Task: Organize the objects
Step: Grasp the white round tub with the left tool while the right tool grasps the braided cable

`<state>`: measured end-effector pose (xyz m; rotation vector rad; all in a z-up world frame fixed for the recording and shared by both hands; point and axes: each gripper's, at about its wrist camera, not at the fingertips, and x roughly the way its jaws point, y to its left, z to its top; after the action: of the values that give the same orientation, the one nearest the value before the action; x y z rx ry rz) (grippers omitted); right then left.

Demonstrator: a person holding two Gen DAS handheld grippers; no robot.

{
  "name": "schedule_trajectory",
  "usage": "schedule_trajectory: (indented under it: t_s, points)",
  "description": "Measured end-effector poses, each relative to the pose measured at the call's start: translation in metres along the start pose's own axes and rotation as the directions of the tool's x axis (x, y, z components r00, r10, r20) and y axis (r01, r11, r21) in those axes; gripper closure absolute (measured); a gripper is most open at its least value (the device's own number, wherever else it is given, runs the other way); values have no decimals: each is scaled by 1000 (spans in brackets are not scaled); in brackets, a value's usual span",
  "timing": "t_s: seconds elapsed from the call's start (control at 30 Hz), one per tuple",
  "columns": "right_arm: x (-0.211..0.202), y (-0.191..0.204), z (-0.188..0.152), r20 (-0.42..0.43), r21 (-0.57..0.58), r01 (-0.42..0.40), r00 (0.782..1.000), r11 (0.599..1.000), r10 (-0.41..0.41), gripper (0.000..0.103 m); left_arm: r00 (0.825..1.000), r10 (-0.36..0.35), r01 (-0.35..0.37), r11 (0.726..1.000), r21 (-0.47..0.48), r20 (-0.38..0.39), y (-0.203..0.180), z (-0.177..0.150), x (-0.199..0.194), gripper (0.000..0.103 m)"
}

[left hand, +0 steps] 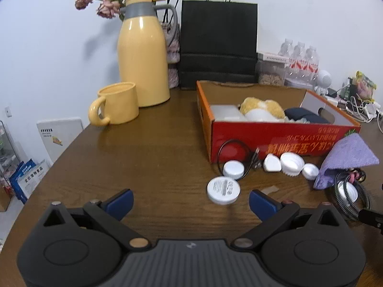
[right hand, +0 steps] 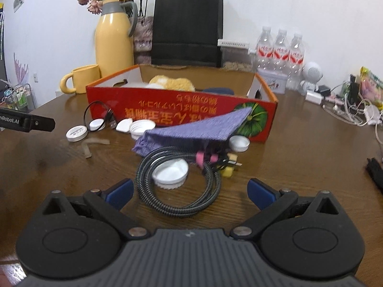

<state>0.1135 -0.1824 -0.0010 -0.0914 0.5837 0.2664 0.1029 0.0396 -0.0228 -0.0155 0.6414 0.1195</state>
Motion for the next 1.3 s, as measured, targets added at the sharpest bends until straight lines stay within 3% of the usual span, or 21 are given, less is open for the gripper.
schedule_trajectory:
  t_s: [0.5, 0.6, 0.67, 0.7, 0.8, 1.0, 1.1, 1.3]
  points:
    - [33, 2, 8, -84, 62, 8, 996, 998, -3, 0, 996, -17, 18, 1000, 11, -90, -7, 6, 53, 2]
    - [36, 2, 9, -91, 70, 9, 996, 998, -3, 0, 996, -38, 37, 999, -11, -81, -8, 5, 60, 13]
    - [37, 2, 10, -97, 76, 9, 995, 997, -1, 0, 998, -44, 45, 999, 8, -53, -11, 4, 57, 37]
    - [38, 3, 10, -97, 77, 9, 995, 997, -2, 0, 997, -62, 63, 998, 15, -38, -12, 3, 54, 66]
    - [41, 6, 12, -100, 72, 15, 995, 997, -8, 0, 994, -110, 110, 994, 17, -18, -14, -1, 50, 65]
    - [45, 12, 15, -107, 59, 31, 994, 998, -25, 0, 994, -109, 109, 994, 16, 1, -17, -5, 46, 65]
    - [42, 9, 14, -87, 81, 16, 996, 997, -9, 11, 994, -109, 109, 994, -3, 7, -15, -7, 44, 65]
    - [29, 8, 10, -43, 94, -9, 999, 996, 13, 13, 994, -110, 110, 993, -46, 14, -6, -11, 39, 65]
